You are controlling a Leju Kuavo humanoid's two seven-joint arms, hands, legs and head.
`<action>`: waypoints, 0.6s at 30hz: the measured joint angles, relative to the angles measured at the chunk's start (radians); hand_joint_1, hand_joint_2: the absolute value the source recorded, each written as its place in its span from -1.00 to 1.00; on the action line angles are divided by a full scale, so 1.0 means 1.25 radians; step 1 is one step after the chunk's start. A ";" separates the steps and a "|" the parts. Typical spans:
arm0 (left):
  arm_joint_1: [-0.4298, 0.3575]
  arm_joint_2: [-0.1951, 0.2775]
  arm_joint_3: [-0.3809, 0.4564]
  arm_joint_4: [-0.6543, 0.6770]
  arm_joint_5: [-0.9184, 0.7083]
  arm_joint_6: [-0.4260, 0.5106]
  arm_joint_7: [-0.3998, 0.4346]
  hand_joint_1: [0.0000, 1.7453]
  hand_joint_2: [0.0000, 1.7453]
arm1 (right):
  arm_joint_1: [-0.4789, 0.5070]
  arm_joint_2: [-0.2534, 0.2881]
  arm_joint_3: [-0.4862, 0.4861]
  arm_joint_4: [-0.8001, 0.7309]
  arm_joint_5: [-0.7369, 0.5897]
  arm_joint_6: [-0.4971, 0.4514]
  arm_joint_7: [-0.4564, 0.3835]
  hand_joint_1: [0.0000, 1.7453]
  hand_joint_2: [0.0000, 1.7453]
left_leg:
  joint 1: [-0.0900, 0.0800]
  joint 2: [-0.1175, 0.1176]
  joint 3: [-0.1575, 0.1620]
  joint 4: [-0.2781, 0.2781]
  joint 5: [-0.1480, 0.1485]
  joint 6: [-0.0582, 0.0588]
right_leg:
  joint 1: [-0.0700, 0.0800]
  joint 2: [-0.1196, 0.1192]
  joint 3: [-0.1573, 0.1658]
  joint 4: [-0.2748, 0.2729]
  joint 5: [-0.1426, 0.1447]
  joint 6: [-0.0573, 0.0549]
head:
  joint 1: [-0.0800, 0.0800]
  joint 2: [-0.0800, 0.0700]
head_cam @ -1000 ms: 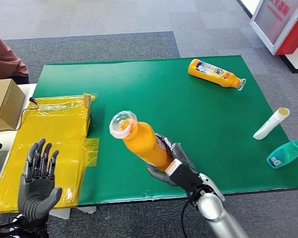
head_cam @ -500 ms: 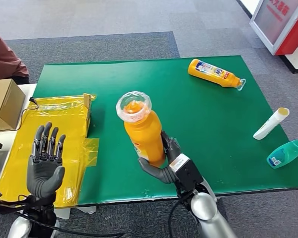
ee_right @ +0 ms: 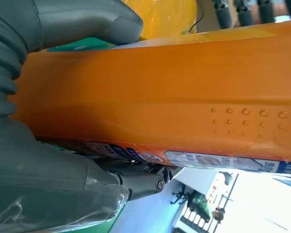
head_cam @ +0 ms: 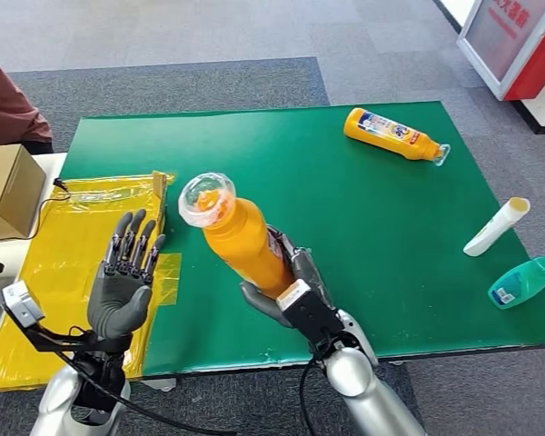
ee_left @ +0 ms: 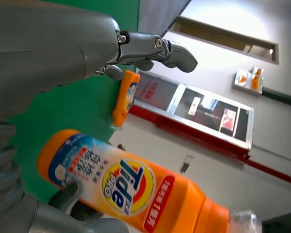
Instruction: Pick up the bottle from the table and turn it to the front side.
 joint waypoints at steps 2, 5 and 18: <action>-0.009 0.008 -0.018 0.003 0.006 -0.006 0.007 -1.00 1.00 | -0.007 0.000 0.002 0.015 0.016 -0.016 -0.001 1.00 1.00 | 0.000 0.000 0.000 0.000 0.000 0.000 | 0.000 0.000 0.000 0.000 0.000 0.000 | 0.000 0.000; -0.024 0.021 -0.042 0.005 0.012 -0.014 0.017 -1.00 1.00 | -0.015 0.001 0.005 0.036 0.025 -0.025 -0.003 1.00 1.00 | 0.000 0.000 0.000 0.000 0.000 0.000 | 0.000 0.000 0.000 0.000 0.000 0.000 | 0.000 0.000; -0.061 0.051 -0.092 0.015 0.036 -0.018 0.042 -1.00 1.00 | -0.027 0.009 0.009 0.080 0.025 -0.021 -0.005 1.00 1.00 | 0.000 0.000 0.000 0.000 0.000 0.000 | 0.000 0.000 0.000 0.000 0.000 0.000 | 0.000 0.000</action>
